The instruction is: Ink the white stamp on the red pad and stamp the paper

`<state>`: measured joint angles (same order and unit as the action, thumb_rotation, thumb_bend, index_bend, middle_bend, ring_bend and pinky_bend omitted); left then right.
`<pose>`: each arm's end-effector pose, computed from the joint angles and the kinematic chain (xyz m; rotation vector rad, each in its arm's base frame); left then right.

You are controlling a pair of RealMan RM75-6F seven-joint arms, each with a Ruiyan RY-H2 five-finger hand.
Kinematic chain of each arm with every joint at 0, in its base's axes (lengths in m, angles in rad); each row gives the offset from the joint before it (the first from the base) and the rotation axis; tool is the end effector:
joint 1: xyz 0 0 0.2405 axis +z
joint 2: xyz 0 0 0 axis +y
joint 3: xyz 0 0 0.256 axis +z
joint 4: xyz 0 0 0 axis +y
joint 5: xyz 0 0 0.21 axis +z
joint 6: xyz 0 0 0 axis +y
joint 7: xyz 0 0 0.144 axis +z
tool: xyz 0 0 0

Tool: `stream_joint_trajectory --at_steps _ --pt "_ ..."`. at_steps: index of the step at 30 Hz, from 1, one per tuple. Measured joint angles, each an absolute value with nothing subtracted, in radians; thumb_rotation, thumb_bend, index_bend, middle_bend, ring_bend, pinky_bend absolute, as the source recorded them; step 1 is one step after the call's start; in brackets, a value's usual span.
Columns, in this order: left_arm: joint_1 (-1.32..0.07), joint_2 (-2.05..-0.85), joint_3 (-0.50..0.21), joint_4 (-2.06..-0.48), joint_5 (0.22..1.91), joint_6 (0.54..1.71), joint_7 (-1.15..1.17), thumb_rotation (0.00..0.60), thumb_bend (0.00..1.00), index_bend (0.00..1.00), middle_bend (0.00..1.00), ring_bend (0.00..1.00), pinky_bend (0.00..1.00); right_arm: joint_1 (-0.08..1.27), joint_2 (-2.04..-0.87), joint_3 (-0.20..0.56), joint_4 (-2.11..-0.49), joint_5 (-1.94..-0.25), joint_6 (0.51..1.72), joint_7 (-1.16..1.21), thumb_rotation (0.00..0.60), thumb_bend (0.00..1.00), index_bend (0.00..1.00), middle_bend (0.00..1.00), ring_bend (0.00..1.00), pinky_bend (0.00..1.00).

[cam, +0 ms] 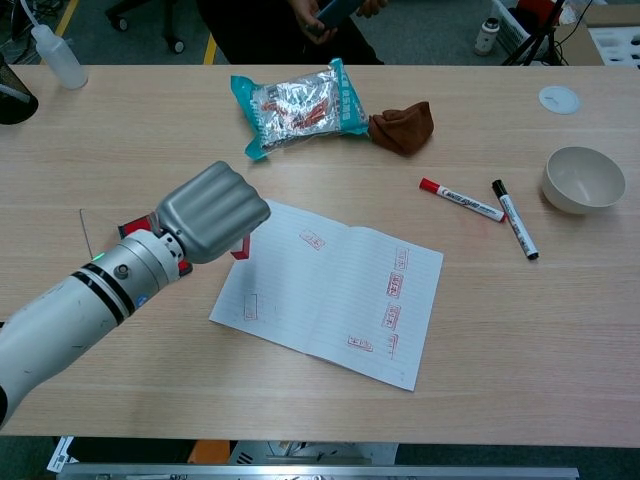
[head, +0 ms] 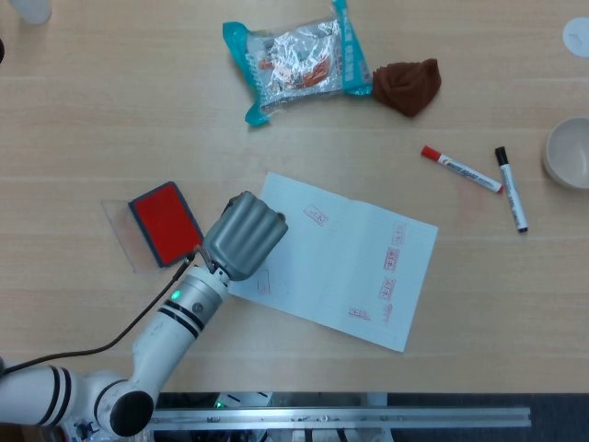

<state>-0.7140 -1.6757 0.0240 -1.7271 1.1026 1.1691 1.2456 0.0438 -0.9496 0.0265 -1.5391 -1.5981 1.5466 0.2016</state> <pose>-0.1107 0.2438 -0.0618 -2.1378 -0.2373 -0.5611 -0.3256 -0.1639 0.2207 1.4378 -0.8355 0.9156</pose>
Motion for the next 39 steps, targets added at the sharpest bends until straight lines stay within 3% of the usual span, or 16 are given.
stream_joint_trajectory --at_steps 16,39 --pt "-0.728 -1.79 0.036 -1.618 1.042 1.162 1.3 0.6 0.26 0.64 1.0 1.0 1.0 0.038 -0.951 0.026 -1.528 -1.589 1.546 0.208 0.6 0.2 0.25 0.36 0.29 0.32" --pt "-0.737 -1.859 0.043 -1.537 1.008 1.155 1.316 0.6 0.26 0.64 1.0 1.0 1.0 0.028 -0.961 0.026 -1.505 -1.578 1.546 0.225 0.6 0.2 0.25 0.36 0.29 0.32"
